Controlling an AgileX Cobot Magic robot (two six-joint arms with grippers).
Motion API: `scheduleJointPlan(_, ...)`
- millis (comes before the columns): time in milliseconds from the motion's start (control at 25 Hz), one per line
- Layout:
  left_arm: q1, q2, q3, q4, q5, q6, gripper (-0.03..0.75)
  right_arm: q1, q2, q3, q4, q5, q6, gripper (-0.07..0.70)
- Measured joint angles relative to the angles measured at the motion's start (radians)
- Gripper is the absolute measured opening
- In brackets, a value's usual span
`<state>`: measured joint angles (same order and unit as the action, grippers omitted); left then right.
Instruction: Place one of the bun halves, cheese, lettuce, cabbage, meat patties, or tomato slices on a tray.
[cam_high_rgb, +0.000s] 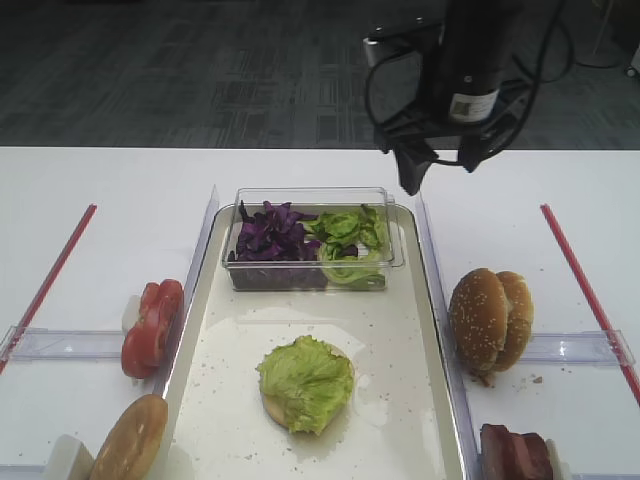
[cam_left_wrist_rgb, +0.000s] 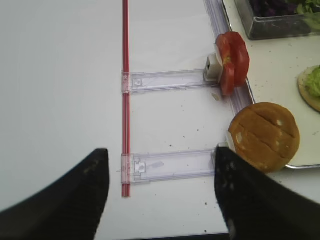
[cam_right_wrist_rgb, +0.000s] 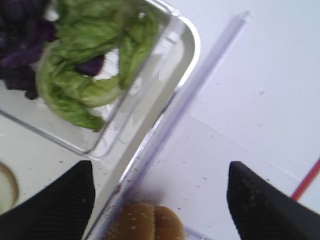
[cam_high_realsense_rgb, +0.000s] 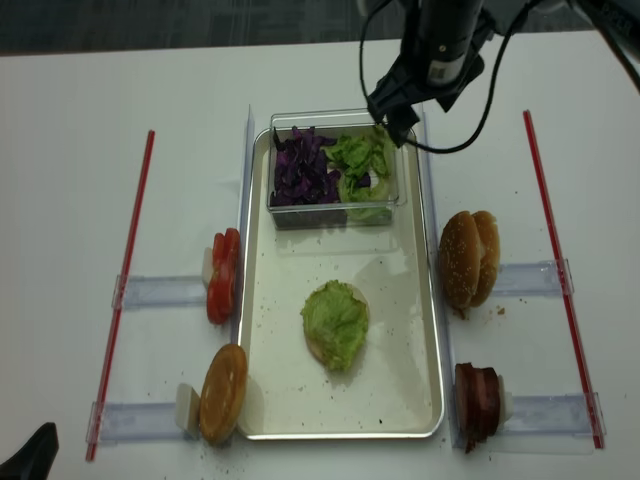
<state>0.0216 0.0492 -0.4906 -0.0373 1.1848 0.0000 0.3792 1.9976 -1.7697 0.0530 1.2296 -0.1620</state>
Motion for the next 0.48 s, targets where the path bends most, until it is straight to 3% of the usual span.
scheduleJointPlan(480, 0.0, 0.0, 0.0, 0.0, 0.0, 0.0, 0.419, -0.277, 0.0, 0.0, 0.0, 0.0, 0.006, 0.567)
